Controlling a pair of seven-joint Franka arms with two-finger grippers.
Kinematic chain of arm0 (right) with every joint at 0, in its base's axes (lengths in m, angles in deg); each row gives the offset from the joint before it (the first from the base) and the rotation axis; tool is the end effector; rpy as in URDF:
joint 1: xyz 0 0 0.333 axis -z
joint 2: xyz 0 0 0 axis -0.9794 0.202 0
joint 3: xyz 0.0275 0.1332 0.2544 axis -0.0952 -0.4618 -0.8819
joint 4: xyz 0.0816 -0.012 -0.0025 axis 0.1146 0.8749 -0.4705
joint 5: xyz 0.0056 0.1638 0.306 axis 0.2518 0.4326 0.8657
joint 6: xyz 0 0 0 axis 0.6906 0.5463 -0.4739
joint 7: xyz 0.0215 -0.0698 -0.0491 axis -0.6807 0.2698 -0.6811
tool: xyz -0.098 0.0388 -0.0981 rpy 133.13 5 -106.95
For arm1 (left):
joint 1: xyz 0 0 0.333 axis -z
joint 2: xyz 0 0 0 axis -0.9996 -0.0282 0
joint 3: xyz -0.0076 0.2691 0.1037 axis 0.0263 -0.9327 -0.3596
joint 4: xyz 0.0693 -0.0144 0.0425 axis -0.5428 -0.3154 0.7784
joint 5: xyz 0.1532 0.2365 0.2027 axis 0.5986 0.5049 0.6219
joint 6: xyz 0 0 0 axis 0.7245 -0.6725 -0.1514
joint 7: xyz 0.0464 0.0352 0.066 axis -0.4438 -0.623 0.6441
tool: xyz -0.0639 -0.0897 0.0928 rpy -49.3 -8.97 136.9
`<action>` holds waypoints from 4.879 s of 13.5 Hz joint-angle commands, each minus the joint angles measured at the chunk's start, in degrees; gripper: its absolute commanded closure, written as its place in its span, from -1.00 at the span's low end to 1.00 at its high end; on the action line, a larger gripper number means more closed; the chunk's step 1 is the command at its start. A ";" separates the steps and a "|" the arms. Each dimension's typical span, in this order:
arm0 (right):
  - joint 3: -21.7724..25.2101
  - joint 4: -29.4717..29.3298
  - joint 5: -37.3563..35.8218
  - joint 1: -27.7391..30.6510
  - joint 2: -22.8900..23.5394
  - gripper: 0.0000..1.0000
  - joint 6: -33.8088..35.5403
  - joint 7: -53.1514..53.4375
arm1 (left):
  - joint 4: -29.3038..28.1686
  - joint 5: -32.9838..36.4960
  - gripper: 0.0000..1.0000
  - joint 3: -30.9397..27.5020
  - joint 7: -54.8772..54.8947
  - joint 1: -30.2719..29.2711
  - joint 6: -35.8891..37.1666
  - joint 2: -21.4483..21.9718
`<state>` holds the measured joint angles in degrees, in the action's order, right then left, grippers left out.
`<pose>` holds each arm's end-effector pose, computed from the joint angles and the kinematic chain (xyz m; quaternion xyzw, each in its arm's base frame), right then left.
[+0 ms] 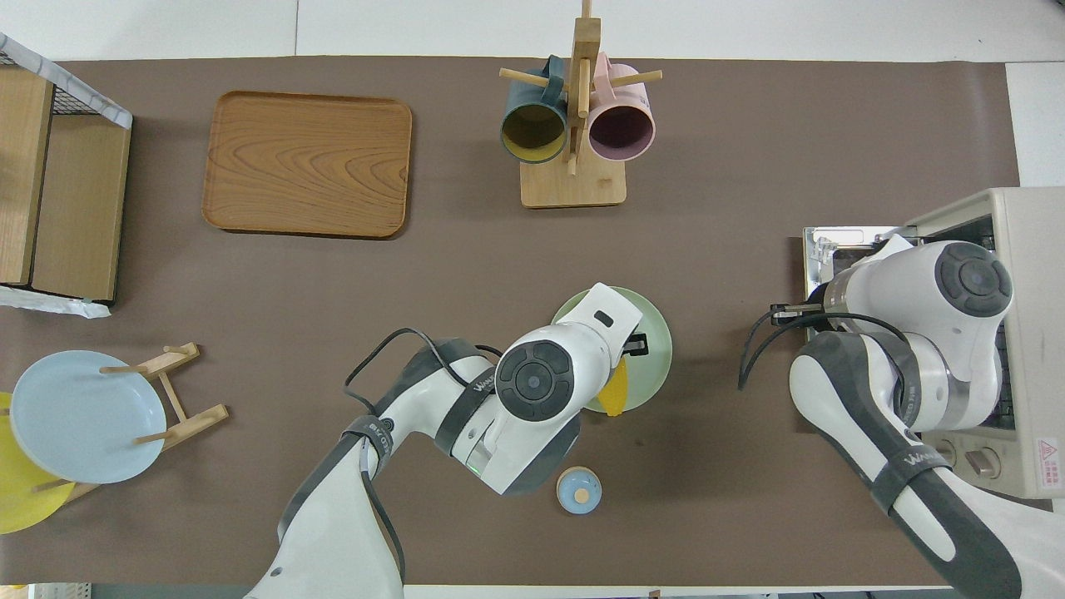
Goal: Put corn in oven
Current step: 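Lower the corn onto the green plate while the right gripper opens the oven, then withdraw the left gripper while the right gripper moves toward the plate, then grasp the corn on the green plate with the right gripper, then carry the corn into the open oven with the right gripper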
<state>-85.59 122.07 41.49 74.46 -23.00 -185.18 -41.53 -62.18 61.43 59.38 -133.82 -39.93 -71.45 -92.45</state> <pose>0.4848 0.0287 0.2802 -0.9998 0.0009 0.0101 0.0159 0.3914 -0.4837 0.2859 0.9850 0.0191 0.0539 0.1625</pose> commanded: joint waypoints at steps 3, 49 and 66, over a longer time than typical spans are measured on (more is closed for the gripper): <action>0.60 -11.80 1.28 -2.35 1.10 0.76 12.76 1.60 | 0.36 -0.51 -0.99 -1.26 -0.21 0.94 0.02 -0.65; 0.52 -19.63 -6.19 -37.51 14.38 0.38 9.70 41.41 | 22.41 8.89 -1.00 -1.09 40.66 -46.00 62.07 19.39; 0.78 -18.42 -15.51 -18.72 -1.09 1.00 29.03 19.27 | 21.98 11.97 -1.00 -1.70 44.26 -46.70 62.95 21.94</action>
<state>-84.10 97.74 26.04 52.56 -20.51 -155.40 -20.30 -40.50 72.15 57.80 -90.50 -86.53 -10.14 -71.37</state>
